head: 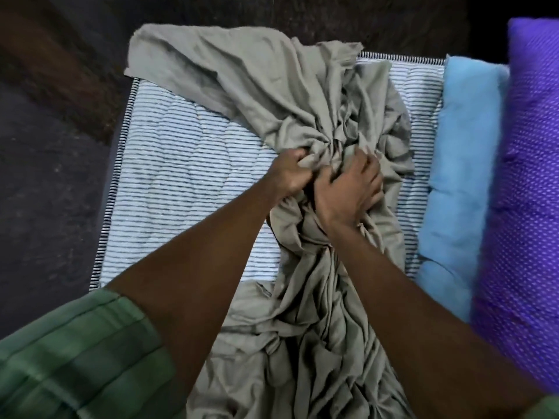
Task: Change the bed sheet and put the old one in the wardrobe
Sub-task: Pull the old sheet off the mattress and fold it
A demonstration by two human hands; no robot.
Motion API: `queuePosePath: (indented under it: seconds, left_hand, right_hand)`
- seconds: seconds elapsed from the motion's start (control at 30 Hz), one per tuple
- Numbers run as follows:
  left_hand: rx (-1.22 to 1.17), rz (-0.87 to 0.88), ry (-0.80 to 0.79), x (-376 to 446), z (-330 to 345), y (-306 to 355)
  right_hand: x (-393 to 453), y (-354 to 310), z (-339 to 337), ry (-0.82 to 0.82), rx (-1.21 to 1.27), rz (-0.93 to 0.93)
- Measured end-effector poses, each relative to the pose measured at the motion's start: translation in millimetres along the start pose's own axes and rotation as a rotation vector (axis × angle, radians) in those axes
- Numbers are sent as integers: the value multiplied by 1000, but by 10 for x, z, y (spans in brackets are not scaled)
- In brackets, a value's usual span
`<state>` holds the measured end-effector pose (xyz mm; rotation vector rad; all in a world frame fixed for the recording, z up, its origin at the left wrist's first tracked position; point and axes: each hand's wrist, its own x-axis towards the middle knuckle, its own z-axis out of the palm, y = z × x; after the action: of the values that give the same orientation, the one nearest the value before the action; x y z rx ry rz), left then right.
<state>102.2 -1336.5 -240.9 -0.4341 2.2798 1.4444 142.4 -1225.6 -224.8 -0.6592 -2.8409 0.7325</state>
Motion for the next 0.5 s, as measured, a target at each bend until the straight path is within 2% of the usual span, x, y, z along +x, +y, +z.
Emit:
queuePosePath:
  seconds: [0.13,0.3,0.37,0.5]
  left_hand:
    - [-6,-27,357,-495,22,-321]
    - [66,193,362,-1435,507,-902]
    - [112,187,401,-1635,601,-1006]
    - [177,76,427,-1977,610,-1139]
  right_hand:
    - [-104,249,-64,-85,83,-98]
    - [-938,694,-72,-222,-24,-333]
    - [-1120,821,-82,-222,-1,-375]
    - [-1319,907,-452,-118,72,-269]
